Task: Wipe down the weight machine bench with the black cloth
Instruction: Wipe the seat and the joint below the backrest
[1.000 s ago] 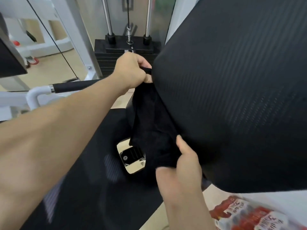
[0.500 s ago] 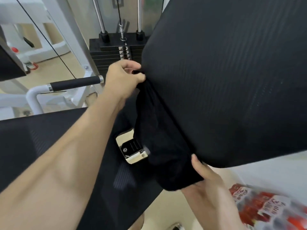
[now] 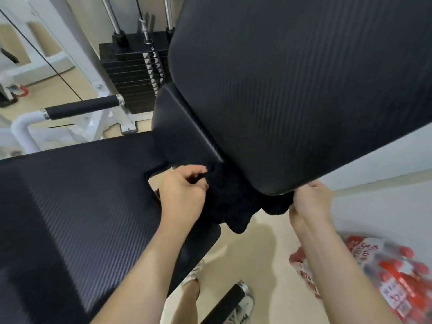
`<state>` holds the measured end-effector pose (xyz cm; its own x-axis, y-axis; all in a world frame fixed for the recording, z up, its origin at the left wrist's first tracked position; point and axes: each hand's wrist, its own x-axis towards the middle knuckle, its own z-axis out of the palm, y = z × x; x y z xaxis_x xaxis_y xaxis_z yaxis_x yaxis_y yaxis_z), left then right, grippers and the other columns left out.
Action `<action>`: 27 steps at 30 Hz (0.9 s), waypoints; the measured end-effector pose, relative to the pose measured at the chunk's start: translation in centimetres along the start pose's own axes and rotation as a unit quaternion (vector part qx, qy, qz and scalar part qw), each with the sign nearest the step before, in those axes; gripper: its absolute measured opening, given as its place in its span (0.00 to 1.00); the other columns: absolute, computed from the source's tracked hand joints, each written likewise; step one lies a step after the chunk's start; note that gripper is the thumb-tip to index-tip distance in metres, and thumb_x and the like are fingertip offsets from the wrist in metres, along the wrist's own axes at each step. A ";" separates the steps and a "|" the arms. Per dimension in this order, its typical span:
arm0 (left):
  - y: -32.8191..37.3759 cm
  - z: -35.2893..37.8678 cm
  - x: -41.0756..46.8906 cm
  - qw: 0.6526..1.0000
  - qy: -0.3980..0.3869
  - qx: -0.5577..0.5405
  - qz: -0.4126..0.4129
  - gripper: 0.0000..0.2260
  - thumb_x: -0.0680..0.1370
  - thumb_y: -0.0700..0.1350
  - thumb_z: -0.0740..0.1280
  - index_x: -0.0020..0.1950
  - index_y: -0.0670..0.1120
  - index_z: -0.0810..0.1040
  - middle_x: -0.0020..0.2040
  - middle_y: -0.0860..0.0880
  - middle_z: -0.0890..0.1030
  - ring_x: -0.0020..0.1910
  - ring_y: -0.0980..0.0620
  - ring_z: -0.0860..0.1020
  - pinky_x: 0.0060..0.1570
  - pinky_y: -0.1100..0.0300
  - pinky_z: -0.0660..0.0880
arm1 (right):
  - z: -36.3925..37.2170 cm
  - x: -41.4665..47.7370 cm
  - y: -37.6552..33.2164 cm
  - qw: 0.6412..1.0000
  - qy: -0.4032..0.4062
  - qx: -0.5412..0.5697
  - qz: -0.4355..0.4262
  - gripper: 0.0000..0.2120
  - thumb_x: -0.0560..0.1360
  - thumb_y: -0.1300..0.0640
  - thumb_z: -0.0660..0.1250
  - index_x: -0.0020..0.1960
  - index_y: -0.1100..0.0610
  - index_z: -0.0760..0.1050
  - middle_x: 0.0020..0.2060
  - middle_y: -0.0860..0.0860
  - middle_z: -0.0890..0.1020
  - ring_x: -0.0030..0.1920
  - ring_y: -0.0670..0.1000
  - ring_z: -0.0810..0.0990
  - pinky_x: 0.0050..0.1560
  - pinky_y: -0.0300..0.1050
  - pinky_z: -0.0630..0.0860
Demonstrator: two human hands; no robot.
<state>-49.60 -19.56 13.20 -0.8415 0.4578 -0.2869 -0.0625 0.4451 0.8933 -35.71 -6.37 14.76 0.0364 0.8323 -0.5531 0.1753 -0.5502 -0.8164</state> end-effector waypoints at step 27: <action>-0.1 2.6 -2.1 0.973 -0.062 0.120 0.185 0.32 0.79 0.54 0.63 0.79 0.51 0.51 0.77 0.59 0.47 0.77 0.59 0.47 0.71 0.72 0.44 | 1.6 -9.4 7.7 0.808 -0.013 -0.411 -0.423 0.24 0.71 0.61 0.59 0.67 0.55 0.74 0.69 0.52 0.72 0.72 0.53 0.67 0.63 0.52 0.70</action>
<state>-46.44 -18.55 12.80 -0.7108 0.7032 -0.0140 0.3723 0.3931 0.8408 -36.30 -18.54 13.38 -0.4568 0.8796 0.1327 0.7207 0.4534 -0.5244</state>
